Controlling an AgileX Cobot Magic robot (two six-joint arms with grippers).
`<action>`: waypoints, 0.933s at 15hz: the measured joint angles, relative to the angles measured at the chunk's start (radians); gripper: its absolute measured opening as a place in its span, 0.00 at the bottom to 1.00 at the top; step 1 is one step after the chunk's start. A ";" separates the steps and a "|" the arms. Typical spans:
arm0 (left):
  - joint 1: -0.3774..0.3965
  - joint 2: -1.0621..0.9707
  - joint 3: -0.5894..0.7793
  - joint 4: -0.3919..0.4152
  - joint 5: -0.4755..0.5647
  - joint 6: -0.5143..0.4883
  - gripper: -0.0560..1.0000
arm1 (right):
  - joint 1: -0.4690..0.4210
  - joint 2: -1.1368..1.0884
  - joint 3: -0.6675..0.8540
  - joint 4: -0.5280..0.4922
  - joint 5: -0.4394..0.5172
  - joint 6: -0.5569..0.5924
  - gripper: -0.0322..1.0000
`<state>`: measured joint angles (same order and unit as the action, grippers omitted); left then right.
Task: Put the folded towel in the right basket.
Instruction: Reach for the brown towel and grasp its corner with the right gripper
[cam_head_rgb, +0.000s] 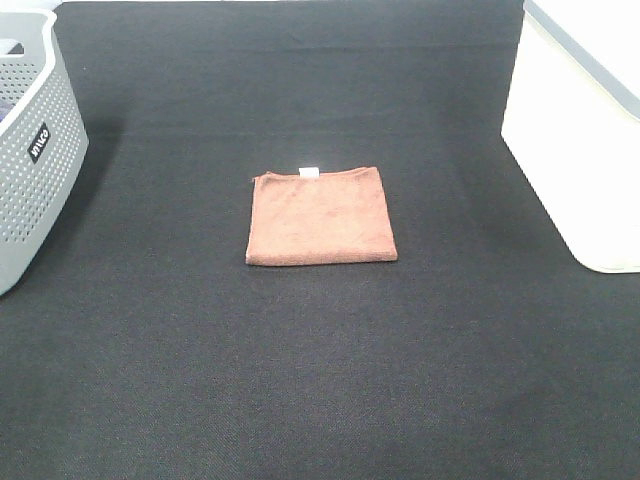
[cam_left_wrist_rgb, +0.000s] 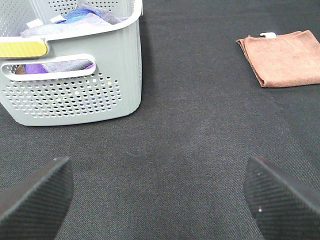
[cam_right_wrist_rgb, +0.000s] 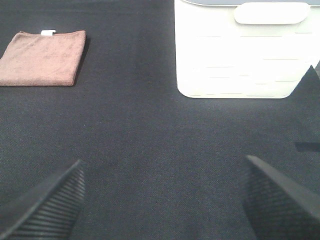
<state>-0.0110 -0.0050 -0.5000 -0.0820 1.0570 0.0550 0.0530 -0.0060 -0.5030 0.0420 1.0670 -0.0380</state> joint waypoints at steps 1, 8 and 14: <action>0.000 0.000 0.000 0.000 0.000 0.000 0.88 | 0.000 0.000 0.000 0.000 0.000 0.000 0.80; 0.000 0.000 0.000 0.000 0.000 0.000 0.88 | 0.000 0.000 0.000 0.000 0.000 0.000 0.80; 0.000 0.000 0.000 0.000 0.000 0.000 0.88 | 0.000 0.000 0.000 0.000 0.000 0.000 0.80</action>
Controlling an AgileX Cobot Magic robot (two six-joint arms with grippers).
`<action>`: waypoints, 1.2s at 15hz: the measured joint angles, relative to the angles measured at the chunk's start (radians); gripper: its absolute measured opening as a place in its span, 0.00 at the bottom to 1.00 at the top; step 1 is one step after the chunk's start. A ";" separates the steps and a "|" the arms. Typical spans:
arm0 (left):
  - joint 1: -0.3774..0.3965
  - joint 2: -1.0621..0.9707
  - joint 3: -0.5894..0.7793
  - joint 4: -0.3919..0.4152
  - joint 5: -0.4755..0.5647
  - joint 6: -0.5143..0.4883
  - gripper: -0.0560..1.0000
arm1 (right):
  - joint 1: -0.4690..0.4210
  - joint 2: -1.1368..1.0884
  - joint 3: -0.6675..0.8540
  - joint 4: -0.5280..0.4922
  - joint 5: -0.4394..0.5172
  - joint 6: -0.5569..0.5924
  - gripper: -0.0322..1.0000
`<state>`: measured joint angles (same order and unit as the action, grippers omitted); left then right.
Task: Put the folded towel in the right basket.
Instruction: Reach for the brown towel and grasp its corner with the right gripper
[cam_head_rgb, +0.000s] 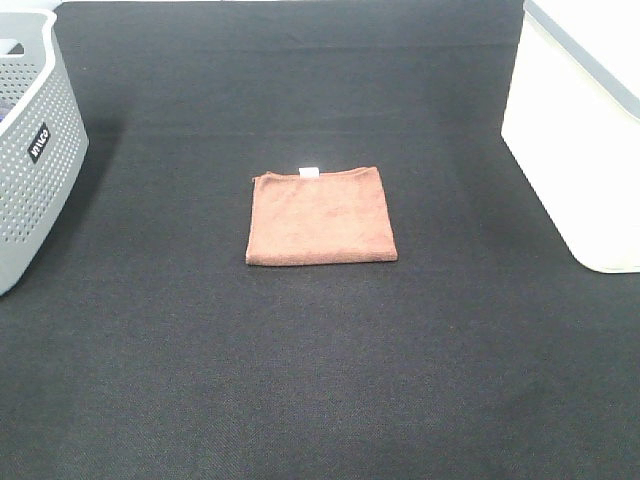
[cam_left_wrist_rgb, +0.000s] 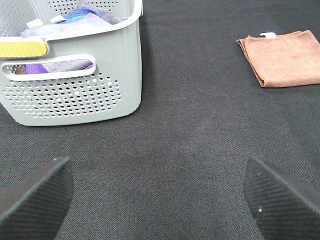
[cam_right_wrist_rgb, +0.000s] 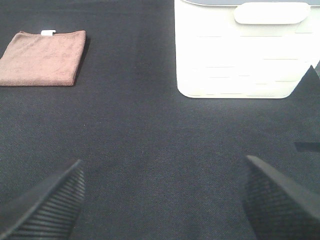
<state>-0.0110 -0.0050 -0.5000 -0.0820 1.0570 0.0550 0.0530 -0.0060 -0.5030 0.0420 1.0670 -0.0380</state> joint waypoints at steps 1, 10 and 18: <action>0.000 0.000 0.000 0.000 0.000 0.000 0.88 | 0.000 0.000 0.000 0.000 0.000 0.000 0.80; 0.000 0.000 0.000 0.000 0.000 0.000 0.88 | 0.000 0.000 0.000 0.000 0.000 0.000 0.80; 0.000 0.000 0.000 0.000 0.000 0.000 0.88 | 0.000 0.000 0.000 0.000 0.000 0.000 0.80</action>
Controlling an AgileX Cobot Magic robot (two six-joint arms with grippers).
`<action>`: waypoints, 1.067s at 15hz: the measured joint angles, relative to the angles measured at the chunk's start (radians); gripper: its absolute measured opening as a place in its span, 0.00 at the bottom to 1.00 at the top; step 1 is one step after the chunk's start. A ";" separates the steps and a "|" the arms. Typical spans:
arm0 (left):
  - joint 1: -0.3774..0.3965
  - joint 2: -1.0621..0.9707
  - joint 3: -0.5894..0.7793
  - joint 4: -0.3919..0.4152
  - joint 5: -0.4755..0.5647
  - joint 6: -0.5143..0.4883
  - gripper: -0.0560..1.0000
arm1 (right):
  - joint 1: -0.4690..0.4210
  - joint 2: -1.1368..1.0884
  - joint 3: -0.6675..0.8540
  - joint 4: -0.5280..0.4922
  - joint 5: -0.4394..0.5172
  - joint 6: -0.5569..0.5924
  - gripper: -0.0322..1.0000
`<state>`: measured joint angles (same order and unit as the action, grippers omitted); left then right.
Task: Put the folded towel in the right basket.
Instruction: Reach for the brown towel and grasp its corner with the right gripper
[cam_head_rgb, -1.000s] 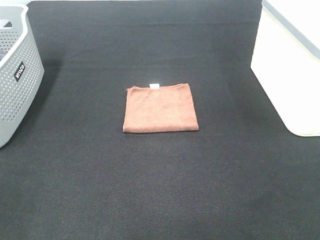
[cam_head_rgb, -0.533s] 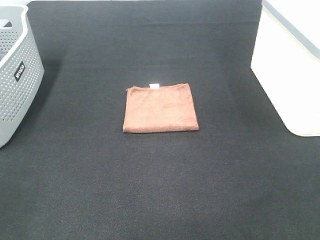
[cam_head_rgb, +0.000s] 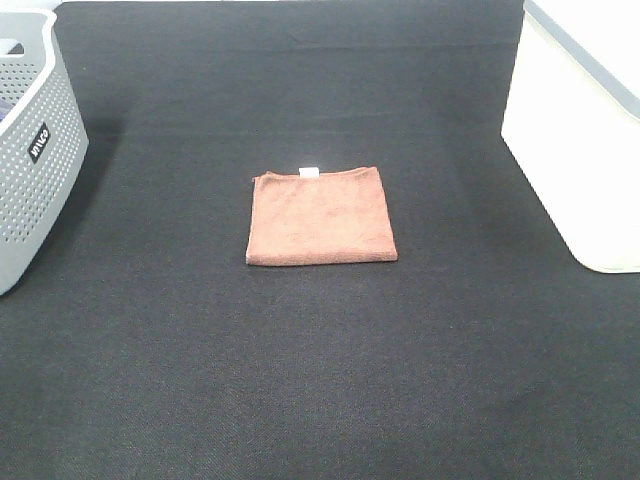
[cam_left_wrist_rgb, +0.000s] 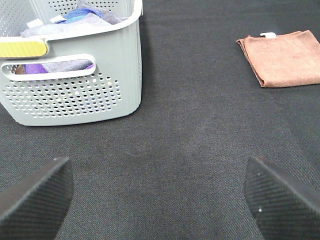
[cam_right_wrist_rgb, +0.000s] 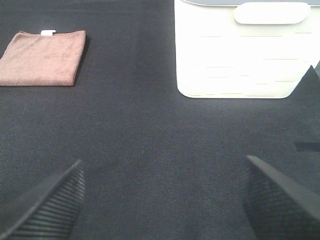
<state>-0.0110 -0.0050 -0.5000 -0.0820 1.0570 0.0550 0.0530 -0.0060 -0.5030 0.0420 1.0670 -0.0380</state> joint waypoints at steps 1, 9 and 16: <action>0.000 0.000 0.000 0.000 0.000 0.000 0.88 | 0.000 0.000 0.000 0.000 0.000 0.000 0.80; 0.000 0.000 0.000 0.000 0.000 0.000 0.88 | 0.000 0.000 0.000 0.000 0.000 0.000 0.80; 0.000 0.000 0.000 0.000 0.000 0.000 0.88 | 0.000 0.000 0.000 0.000 0.000 0.000 0.80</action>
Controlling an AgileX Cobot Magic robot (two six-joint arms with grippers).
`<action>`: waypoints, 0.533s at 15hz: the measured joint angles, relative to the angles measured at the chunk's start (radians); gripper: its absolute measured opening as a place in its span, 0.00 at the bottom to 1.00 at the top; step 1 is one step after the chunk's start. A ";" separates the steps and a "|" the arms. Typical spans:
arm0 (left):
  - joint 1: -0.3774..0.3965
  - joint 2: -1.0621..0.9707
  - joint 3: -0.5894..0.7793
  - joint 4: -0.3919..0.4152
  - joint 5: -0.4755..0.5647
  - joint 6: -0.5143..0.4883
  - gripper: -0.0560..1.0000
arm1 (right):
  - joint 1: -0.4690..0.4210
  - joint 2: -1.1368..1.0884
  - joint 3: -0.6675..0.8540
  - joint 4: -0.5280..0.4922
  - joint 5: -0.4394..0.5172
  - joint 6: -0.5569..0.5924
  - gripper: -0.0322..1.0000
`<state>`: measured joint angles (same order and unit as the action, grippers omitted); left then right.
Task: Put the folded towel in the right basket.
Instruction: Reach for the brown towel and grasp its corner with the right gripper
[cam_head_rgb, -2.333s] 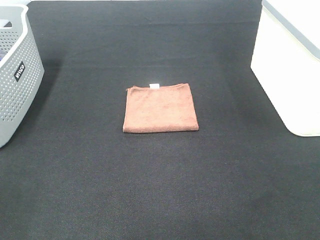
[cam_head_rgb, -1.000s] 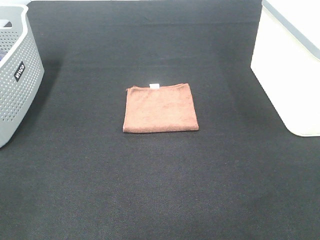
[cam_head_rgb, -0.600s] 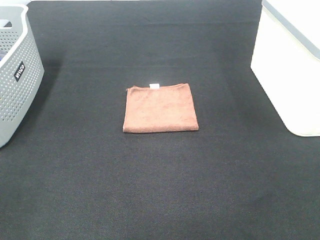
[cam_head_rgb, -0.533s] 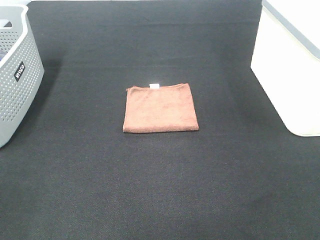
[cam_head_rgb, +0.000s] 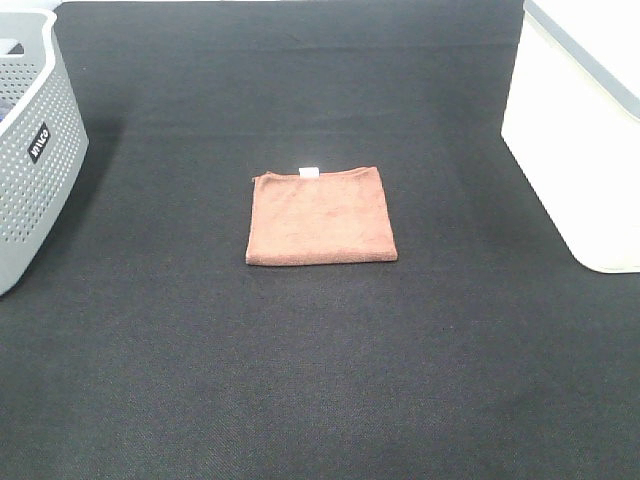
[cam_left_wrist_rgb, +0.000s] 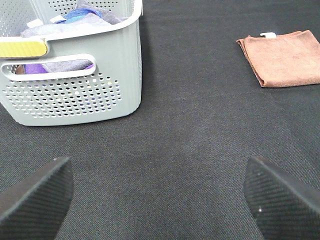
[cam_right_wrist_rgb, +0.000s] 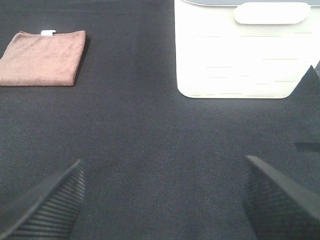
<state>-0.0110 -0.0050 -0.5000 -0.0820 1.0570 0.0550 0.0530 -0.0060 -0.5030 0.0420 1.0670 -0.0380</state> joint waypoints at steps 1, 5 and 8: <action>0.000 0.000 0.000 0.000 0.000 0.000 0.88 | 0.000 0.000 0.000 0.000 0.000 0.000 0.80; 0.000 0.000 0.000 0.000 0.000 0.000 0.88 | 0.000 0.000 0.000 0.000 0.000 0.000 0.80; 0.000 0.000 0.000 0.000 0.000 0.000 0.88 | 0.000 0.029 -0.011 0.000 -0.028 0.013 0.80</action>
<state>-0.0110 -0.0050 -0.5000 -0.0820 1.0570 0.0550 0.0530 0.0230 -0.5140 0.0420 1.0390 -0.0250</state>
